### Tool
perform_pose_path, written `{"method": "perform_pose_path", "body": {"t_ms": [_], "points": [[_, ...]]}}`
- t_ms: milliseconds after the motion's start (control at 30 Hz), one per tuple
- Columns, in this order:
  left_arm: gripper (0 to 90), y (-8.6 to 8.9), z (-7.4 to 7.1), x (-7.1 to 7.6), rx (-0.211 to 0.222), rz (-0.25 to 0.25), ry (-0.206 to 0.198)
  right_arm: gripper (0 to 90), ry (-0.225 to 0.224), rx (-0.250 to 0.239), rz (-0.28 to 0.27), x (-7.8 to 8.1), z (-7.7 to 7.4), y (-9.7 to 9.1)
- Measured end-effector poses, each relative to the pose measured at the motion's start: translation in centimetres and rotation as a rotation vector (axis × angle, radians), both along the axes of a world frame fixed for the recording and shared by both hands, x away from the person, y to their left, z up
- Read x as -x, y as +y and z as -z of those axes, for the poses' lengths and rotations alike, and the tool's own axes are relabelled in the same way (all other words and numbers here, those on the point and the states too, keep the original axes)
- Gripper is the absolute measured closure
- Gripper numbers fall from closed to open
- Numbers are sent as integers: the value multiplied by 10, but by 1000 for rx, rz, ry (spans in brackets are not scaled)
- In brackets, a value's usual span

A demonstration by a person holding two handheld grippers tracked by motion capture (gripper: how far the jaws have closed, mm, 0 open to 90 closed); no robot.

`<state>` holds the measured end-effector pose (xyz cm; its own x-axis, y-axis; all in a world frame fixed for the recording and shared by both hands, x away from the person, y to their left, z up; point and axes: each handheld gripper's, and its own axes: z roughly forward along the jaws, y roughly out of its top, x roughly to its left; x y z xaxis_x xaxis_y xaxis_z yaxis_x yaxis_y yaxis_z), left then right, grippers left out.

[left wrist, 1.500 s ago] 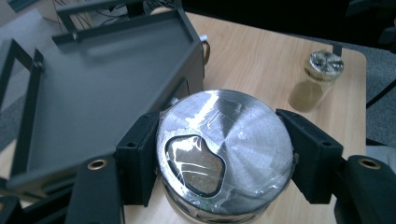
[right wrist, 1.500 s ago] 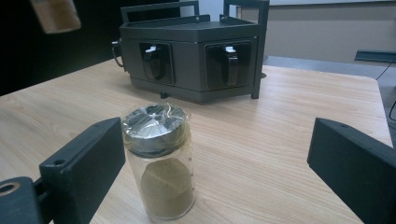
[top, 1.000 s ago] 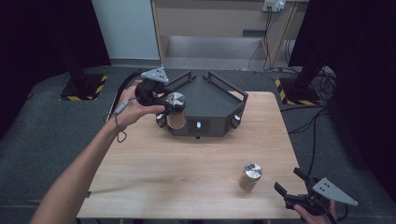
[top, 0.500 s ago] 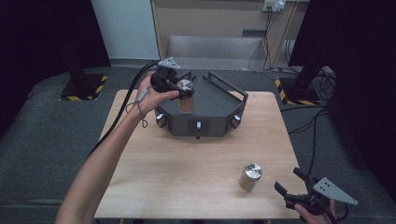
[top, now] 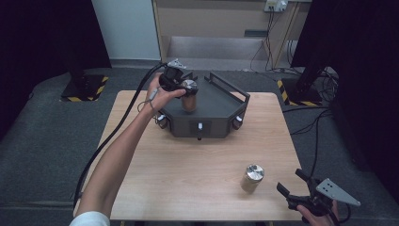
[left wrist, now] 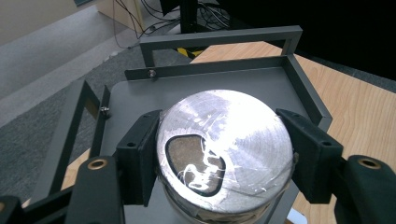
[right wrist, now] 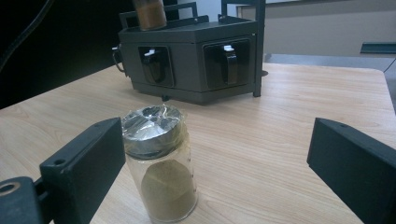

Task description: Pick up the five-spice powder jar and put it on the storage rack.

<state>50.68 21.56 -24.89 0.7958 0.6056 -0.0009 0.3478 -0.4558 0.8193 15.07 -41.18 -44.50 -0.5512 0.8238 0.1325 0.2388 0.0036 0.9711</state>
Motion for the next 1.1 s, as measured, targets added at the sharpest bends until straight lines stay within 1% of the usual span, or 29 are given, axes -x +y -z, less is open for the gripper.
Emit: {"method": "perform_pose_path", "body": {"t_ms": [100, 233, 433, 533, 567, 700, 833, 933, 967, 1000, 1033, 1067, 1100], "points": [[337, -1, 4, -3, 6, 2, 10, 48, 3, -2, 2, 0, 0, 0], [337, -4, 6, -6, -10, 2, 11, 49, 4, -4, 4, 0, 0, -1], [337, -3, 9, -8, 2, -1, 18, 49, 6, -2, 2, 0, 0, 0], [337, -4, 9, -9, -4, -5, 17, 50, 6, -4, 2, 0, 0, 0], [337, -4, 10, -10, -8, -6, 22, 50, 5, -6, 2, 0, 0, 0], [337, -5, 11, -12, -19, -1, 26, 50, 5, -5, 2, 0, 0, -1], [336, -5, 14, -13, -5, -2, 27, 51, 7, -3, 1, -1, 0, 0], [331, -6, 14, -11, -8, -6, 21, 51, 4, -1, 0, 0, 0, 0], [268, -7, 15, -9, -2, -22, 7, 51, 4, -2, 0, 0, 0, 0], [153, -5, 15, -9, 26, -32, 17, 51, 4, -4, 1, 0, 0, 0], [107, -1, 15, -10, 65, -36, 30, 51, 3, -3, 2, 0, 0, 0], [97, 2, 15, -10, 91, -45, 33, 51, 4, -4, 2, 0, 0, 0], [83, 3, 14, -8, 106, -50, 24, 51, 5, -5, 2, 0, 0, 0]]}}
